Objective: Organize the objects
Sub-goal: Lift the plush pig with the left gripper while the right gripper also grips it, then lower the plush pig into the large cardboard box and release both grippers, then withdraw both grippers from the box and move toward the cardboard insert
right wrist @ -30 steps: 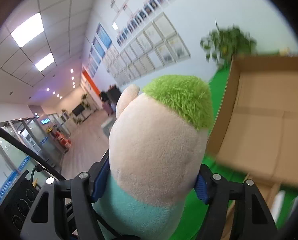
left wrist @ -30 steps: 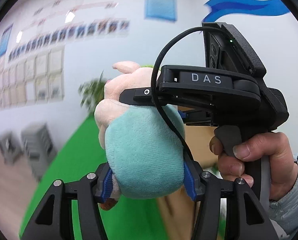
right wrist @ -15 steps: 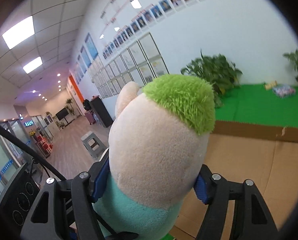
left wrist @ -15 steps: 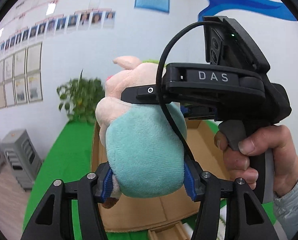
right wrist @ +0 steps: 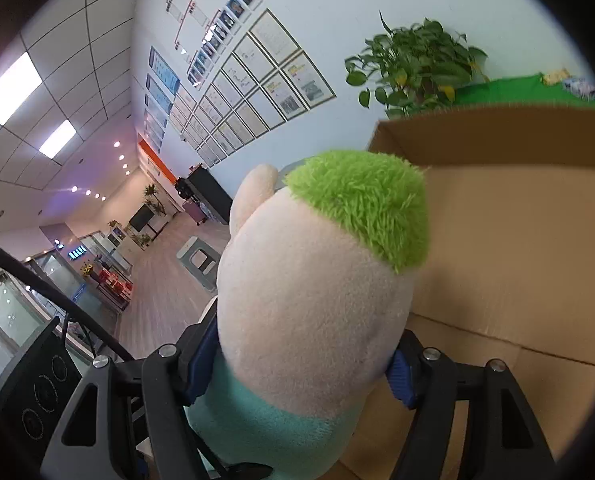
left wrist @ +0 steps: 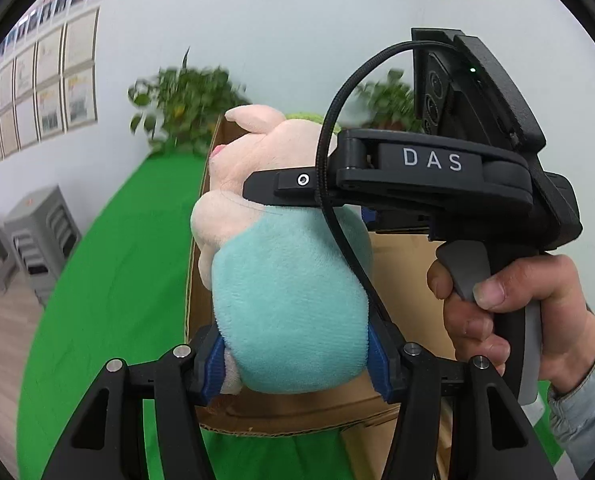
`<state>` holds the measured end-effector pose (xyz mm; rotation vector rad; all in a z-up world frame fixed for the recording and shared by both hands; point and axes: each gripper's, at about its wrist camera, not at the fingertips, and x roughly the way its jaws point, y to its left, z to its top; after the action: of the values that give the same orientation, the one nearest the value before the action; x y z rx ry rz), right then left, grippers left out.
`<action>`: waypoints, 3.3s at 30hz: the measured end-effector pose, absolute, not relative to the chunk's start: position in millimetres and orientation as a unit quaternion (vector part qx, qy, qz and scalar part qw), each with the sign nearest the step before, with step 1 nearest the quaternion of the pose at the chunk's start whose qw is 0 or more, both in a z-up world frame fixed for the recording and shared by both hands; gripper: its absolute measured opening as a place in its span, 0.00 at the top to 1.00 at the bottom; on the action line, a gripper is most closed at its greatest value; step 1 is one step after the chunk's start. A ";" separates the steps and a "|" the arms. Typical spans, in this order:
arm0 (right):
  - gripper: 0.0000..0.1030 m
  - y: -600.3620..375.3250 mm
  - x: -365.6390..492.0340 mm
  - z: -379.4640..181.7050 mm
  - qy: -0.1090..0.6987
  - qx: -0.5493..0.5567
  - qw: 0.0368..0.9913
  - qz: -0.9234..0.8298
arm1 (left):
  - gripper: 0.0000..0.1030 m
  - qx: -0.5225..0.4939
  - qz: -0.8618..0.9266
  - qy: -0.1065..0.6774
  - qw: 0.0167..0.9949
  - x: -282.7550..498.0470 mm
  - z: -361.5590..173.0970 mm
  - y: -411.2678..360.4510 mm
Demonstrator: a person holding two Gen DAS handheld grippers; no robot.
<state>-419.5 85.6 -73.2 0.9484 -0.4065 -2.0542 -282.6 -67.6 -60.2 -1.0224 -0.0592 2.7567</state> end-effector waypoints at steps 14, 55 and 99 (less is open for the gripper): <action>0.30 78.0 -429.0 -128.1 -0.152 0.419 0.399 -0.802 | 0.32 -0.369 0.927 -0.017 0.068 -283.4 -106.5 -113.4; 0.20 107.0 -357.1 -105.6 -0.167 0.461 0.299 -0.818 | 0.37 -0.407 0.900 -0.087 0.130 -339.9 -150.7 -165.0; 0.44 359.7 -252.2 -136.5 -0.054 0.396 -0.060 -0.915 | 0.48 -0.357 0.930 -0.040 0.076 -242.2 -119.0 -130.5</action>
<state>-252.2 359.7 -136.5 1.2921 -0.1763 -2.9886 -242.2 -130.5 -119.0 -1.0692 -0.1204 2.7900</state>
